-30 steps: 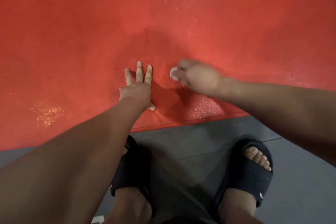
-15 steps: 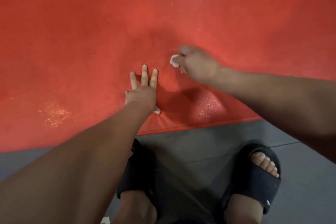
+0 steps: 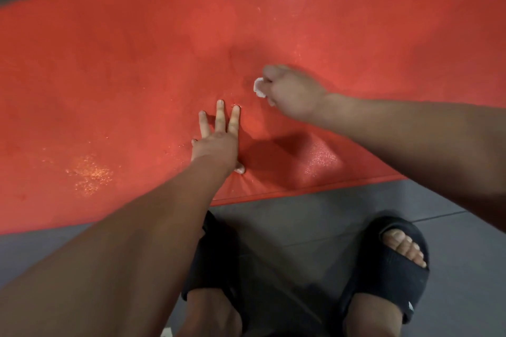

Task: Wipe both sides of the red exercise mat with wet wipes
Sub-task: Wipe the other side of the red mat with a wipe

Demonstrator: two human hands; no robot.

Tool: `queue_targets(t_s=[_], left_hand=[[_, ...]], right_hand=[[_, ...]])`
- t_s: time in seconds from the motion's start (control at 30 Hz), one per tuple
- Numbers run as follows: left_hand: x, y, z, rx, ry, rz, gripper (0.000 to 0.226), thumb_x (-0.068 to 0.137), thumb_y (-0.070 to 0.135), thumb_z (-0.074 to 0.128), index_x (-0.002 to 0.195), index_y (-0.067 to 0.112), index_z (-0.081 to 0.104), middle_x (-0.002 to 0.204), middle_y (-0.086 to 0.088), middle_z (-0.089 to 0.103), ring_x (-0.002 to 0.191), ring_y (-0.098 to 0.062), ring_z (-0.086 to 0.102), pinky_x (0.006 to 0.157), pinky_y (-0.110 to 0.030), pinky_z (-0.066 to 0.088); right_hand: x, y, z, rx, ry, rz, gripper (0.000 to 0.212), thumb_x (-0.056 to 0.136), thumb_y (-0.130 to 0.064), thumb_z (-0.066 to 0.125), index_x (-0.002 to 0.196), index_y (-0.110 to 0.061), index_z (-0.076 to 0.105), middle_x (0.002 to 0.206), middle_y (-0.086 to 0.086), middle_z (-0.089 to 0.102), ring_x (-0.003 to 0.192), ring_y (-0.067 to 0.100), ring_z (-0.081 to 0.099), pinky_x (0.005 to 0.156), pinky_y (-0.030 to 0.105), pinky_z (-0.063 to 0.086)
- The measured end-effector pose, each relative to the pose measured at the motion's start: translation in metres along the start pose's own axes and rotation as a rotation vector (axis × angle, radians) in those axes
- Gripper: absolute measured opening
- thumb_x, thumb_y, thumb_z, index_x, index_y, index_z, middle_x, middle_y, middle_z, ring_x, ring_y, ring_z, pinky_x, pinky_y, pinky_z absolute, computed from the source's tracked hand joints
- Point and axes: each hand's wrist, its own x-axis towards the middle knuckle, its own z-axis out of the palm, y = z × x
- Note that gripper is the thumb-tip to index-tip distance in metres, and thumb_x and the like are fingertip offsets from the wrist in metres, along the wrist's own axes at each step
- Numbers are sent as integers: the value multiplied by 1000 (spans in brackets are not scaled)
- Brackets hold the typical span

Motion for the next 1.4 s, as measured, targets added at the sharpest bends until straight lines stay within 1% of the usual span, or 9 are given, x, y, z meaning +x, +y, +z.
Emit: queue_targets(t_s=[0.23, 0.33, 0.53, 0.77, 0.87, 0.93, 1.17, 1.33, 1.4], left_hand=[[0, -1, 1, -23, -19, 1, 144, 74, 37, 89, 151, 36, -33, 152, 9, -51, 150, -37, -27, 114, -64, 32], [1, -1, 1, -15, -20, -1, 145, 73, 38, 89, 150, 37, -34, 151, 10, -51, 150, -37, -28, 113, -63, 35], [-1, -1, -2, -3, -31, -6, 145, 74, 40, 88, 148, 37, -36, 151, 9, -52, 150, -38, -28, 112, -63, 36], [0, 1, 1, -12, -23, -3, 145, 73, 38, 89, 150, 37, -34, 152, 9, -50, 150, -39, -26, 113, -65, 33], [1, 0, 1, -21, -18, -6, 147, 72, 36, 91, 150, 38, -34, 152, 9, -50, 150, -39, -26, 115, -65, 30], [0, 0, 0, -25, -20, -10, 147, 72, 36, 91, 149, 39, -34, 152, 9, -50, 150, -39, -26, 115, -65, 30], [0, 1, 2, -29, -9, -2, 146, 72, 35, 91, 151, 38, -32, 153, 9, -49, 150, -39, -26, 114, -66, 30], [2, -2, 1, -28, 5, 4, 146, 71, 37, 91, 152, 39, -31, 154, 9, -48, 150, -40, -25, 114, -66, 30], [2, -2, 1, -25, 7, 3, 147, 71, 37, 91, 151, 39, -31, 154, 10, -48, 150, -40, -25, 115, -66, 30]], right_hand=[[-72, -51, 28, 236, -156, -334, 22, 91, -15, 61, 111, -11, 66, 100, 3, 58, 88, 23, 56, 76, 35, 51], [-92, -43, 22, 131, -225, -514, 30, 97, -22, 47, 116, -13, 67, 107, 3, 60, 93, 21, 55, 78, 31, 48], [-66, -27, 23, 103, 8, -59, 20, 88, -13, 69, 108, -11, 66, 94, 8, 58, 86, 31, 58, 67, 34, 48], [-129, -71, 42, 72, -115, -464, 31, 97, -21, 41, 110, -10, 65, 97, 4, 59, 84, 22, 56, 68, 35, 48], [-97, -43, 34, 251, -31, -190, 24, 100, -26, 45, 103, -17, 66, 95, -1, 61, 84, 7, 56, 73, 33, 46], [-90, -36, 30, 226, 13, -58, 23, 100, -25, 46, 107, -16, 66, 99, 3, 61, 90, 17, 56, 78, 38, 48], [-152, -55, 32, 164, -170, -387, 18, 102, -25, 48, 111, -20, 62, 105, -4, 59, 96, 15, 54, 79, 33, 49], [-100, 7, 17, 205, 6, 92, 17, 100, -34, 50, 98, -23, 63, 92, -4, 58, 90, 17, 57, 79, 36, 47], [-105, 0, 19, 212, 7, 106, 13, 98, -27, 50, 103, -23, 61, 98, -2, 55, 95, 22, 54, 83, 37, 46]])
